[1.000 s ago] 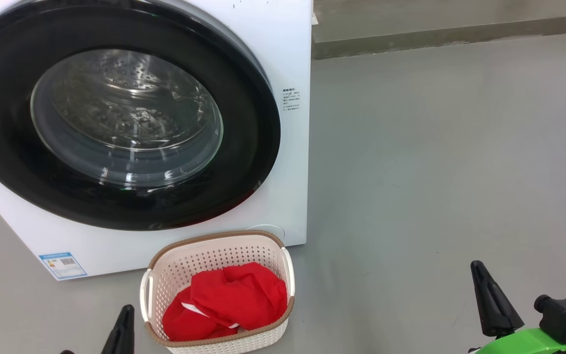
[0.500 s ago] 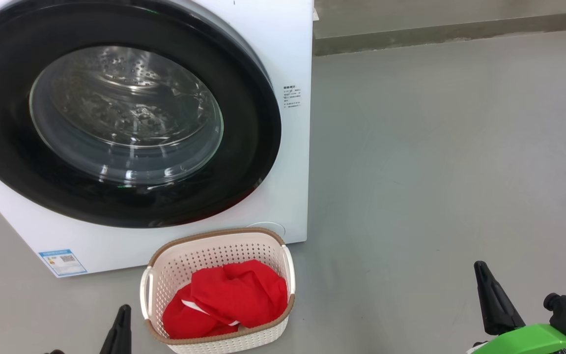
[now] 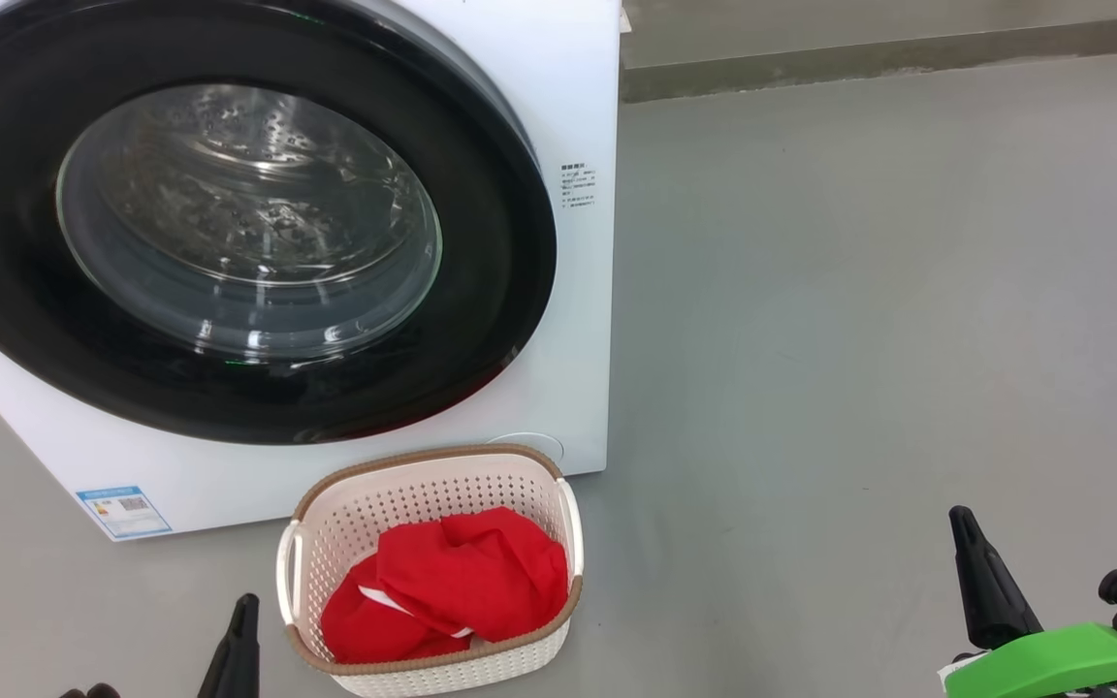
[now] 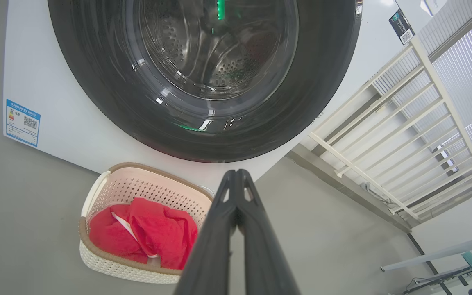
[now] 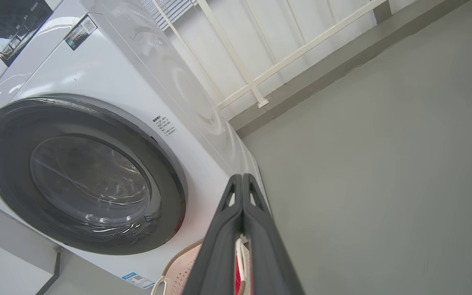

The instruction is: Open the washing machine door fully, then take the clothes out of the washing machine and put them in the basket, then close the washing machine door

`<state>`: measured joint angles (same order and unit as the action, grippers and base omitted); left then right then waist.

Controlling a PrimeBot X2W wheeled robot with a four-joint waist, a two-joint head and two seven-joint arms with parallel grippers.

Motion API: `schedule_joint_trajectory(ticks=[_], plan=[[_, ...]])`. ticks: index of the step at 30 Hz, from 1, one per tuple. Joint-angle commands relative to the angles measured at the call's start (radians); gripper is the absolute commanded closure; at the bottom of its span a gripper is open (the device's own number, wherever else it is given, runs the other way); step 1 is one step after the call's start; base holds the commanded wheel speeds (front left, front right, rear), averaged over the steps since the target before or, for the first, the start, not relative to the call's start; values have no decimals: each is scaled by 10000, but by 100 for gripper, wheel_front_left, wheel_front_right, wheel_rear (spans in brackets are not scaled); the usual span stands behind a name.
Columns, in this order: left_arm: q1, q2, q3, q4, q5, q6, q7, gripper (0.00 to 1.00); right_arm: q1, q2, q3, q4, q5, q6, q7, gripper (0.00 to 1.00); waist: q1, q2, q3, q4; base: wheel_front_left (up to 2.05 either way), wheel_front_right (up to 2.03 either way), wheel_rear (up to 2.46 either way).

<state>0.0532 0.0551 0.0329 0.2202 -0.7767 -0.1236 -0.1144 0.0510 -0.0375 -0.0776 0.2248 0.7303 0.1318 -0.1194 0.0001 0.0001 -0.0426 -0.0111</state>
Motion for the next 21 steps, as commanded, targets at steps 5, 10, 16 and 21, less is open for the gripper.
schedule_joint_trajectory(ticks=[5,10,16,21], plan=[[-586,109,254,-179,-667,-30,183,100,-624,-126,24,-198,738,-5,183,100,-1,-1,30,8,0,0,0],[-657,98,293,-149,-1191,-32,328,100,-690,-126,-3,-171,1289,-5,331,100,-1,-1,59,15,0,0,0],[-741,85,340,-114,-1821,-36,501,100,-770,-126,-36,-138,1951,-6,508,100,-1,-1,94,23,0,0,0],[-812,75,378,-85,-2346,-39,645,100,-836,-126,-63,-111,2503,-6,656,100,-1,-1,124,31,0,0,0]])
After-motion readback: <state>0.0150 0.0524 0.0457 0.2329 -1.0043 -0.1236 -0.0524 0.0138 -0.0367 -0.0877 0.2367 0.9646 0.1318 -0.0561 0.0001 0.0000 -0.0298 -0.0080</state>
